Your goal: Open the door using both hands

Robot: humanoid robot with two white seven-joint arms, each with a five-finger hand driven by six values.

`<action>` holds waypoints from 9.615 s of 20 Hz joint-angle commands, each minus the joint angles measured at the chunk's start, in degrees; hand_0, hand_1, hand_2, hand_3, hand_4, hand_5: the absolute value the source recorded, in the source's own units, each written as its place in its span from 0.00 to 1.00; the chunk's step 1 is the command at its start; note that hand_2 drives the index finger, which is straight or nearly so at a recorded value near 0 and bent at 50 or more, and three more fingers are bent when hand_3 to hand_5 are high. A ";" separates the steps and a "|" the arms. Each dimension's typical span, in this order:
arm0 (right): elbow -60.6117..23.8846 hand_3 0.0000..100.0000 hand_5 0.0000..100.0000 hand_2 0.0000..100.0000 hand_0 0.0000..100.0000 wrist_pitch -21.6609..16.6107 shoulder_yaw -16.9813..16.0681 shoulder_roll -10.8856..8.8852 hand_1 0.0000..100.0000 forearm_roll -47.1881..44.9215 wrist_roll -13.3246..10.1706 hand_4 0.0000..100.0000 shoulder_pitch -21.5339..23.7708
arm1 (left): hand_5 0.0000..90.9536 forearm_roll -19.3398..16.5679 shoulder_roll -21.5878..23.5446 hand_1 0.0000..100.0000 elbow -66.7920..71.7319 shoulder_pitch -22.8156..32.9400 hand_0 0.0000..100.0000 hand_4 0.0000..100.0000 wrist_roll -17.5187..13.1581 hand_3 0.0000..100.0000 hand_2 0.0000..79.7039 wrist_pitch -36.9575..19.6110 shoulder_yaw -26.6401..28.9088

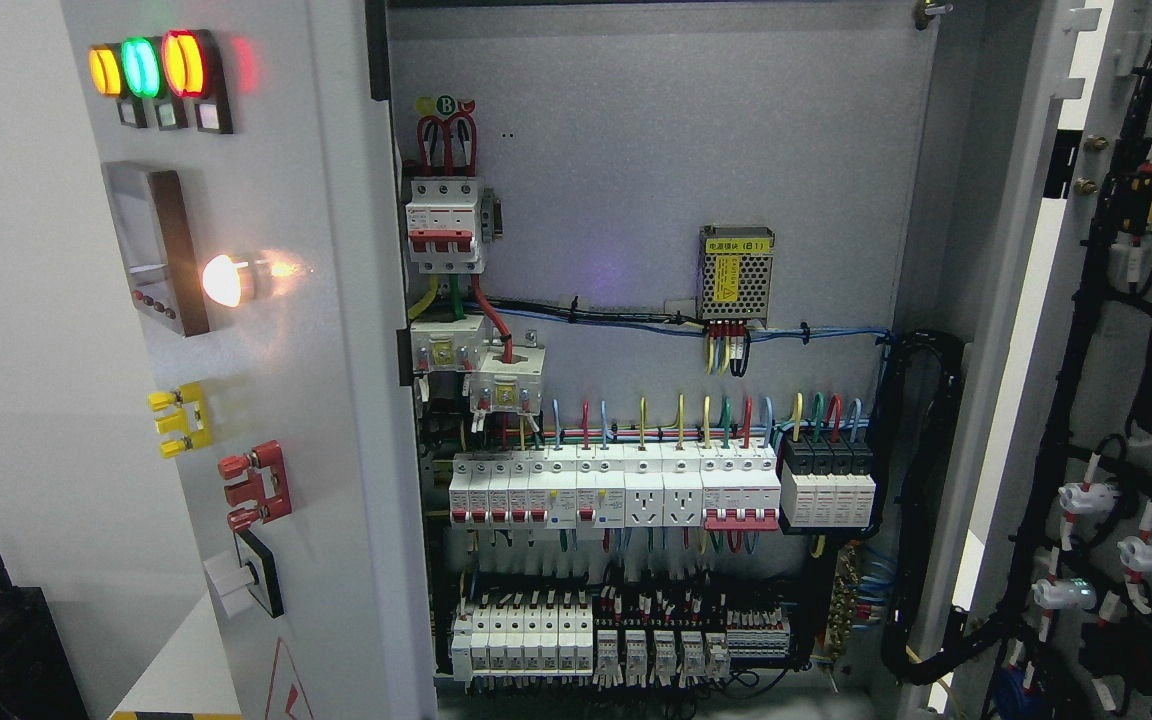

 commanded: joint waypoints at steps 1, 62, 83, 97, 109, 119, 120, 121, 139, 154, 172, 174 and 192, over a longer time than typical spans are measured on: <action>-0.85 0.00 0.00 0.00 0.00 0.03 2.30 0.81 0.00 0.08 0.03 0.00 -0.19 | 0.00 0.00 0.00 0.00 -0.61 0.00 0.00 0.03 0.01 0.00 0.00 0.03 0.03; 0.12 0.00 0.00 0.00 0.00 5.30 9.69 5.47 0.00 2.80 -0.23 0.00 -5.29 | 0.00 0.00 0.00 0.00 -0.61 0.00 0.00 0.03 0.01 0.00 0.00 0.03 0.03; 1.88 0.00 0.00 0.00 0.00 -3.28 -4.47 -4.28 0.00 5.18 -9.72 0.00 7.97 | 0.00 -0.26 0.00 0.00 -1.84 0.00 0.00 0.03 0.01 0.00 0.00 0.03 -0.32; -3.74 0.00 0.00 0.00 0.00 -16.58 -9.21 -9.56 0.00 5.00 -12.96 0.00 20.54 | 0.00 -0.53 2.46 0.00 -44.78 15.98 0.00 0.03 3.44 0.00 0.00 0.83 -11.65; -6.65 0.00 0.00 0.00 0.00 -20.36 -12.55 -8.68 0.00 5.18 -15.08 0.00 28.10 | 0.00 -2.72 9.31 0.00 -80.48 27.06 0.00 0.03 2.91 0.00 0.00 0.56 -12.01; -11.13 0.00 0.00 0.00 0.00 -22.29 -16.50 -9.82 0.00 5.18 -17.37 0.00 36.01 | 0.00 -2.55 15.03 0.00 -95.44 32.17 0.00 0.03 2.91 0.00 0.00 -4.17 -11.75; -11.13 0.00 0.00 0.00 0.00 -23.17 -16.94 -9.91 0.00 5.18 -17.37 0.00 36.63 | 0.00 -2.55 15.38 0.00 -95.97 32.34 0.00 0.03 2.91 0.00 0.00 -6.45 -11.40; -11.39 0.00 0.00 0.00 0.00 -24.31 -17.21 -10.00 0.00 5.18 -17.28 0.00 37.15 | 0.00 -2.55 15.82 0.00 -96.58 32.52 0.00 0.03 2.91 0.00 0.00 -8.38 -10.96; -13.77 0.00 0.00 0.00 0.00 -42.42 -25.56 -15.01 0.00 5.09 -16.67 0.00 47.35 | 0.00 -0.61 21.53 0.00 -111.97 30.32 0.00 0.03 2.91 0.00 0.00 -19.64 -10.69; -13.77 0.00 0.00 0.00 0.00 -46.90 -32.06 -18.53 0.00 4.21 -16.84 0.00 46.30 | 0.00 -0.44 20.92 0.00 -114.96 25.23 0.00 0.03 2.91 0.00 0.00 -29.22 -6.03; -10.34 0.00 0.00 0.00 0.00 -48.05 -32.77 -23.27 0.00 -3.24 -16.58 0.00 47.18 | 0.00 -0.18 19.25 0.00 -115.05 17.67 0.00 0.03 5.10 0.00 0.00 -33.71 -4.36; -9.99 0.00 0.00 0.00 0.00 -48.05 -32.77 -24.15 0.00 -5.10 -16.49 0.00 47.27 | 0.00 -0.17 19.25 0.00 -114.87 17.67 0.00 0.03 5.19 0.00 0.00 -33.63 -3.92; -11.04 0.00 0.00 0.00 0.00 -48.14 -32.95 -24.07 0.00 -5.37 -16.58 0.00 49.99 | 0.00 2.72 19.51 0.00 -114.61 18.81 0.00 0.03 5.19 0.00 0.00 -33.28 1.70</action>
